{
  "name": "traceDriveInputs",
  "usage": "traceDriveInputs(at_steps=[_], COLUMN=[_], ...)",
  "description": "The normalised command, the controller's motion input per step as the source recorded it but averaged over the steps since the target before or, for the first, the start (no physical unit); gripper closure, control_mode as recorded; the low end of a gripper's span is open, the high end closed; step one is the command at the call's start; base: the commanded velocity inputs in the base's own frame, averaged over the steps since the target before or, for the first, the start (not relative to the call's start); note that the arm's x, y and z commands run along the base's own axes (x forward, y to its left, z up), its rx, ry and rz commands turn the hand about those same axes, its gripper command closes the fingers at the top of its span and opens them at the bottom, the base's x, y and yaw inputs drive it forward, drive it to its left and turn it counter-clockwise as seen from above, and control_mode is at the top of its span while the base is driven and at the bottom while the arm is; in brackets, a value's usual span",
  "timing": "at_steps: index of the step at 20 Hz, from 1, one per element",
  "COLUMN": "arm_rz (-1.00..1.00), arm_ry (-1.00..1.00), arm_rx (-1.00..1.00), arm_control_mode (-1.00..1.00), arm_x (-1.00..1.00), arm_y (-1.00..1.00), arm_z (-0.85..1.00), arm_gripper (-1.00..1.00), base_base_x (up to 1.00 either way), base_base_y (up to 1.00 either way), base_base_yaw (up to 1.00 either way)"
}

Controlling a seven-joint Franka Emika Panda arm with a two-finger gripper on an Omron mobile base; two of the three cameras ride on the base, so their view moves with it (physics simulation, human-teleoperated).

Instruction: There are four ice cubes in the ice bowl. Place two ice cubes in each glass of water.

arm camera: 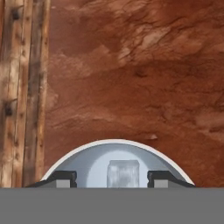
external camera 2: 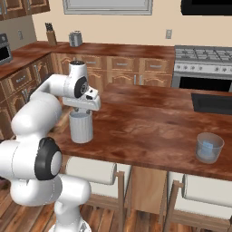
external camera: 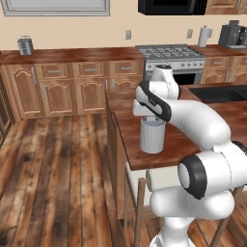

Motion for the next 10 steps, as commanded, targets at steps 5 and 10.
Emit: traceDriveInputs(at_steps=[5,10], arm_rz=[0.00,0.00], arm_ry=[-0.01,0.00], arm_rx=[0.00,0.00], arm_control_mode=[-1.00,-1.00], arm_x=[-0.19,-0.11], arm_y=[0.00,0.06], arm_z=[0.04,0.00], arm_gripper=[-1.00,1.00], base_base_x=[0.00,0.00], base_base_y=[0.00,0.00], base_base_yaw=[0.00,0.00])
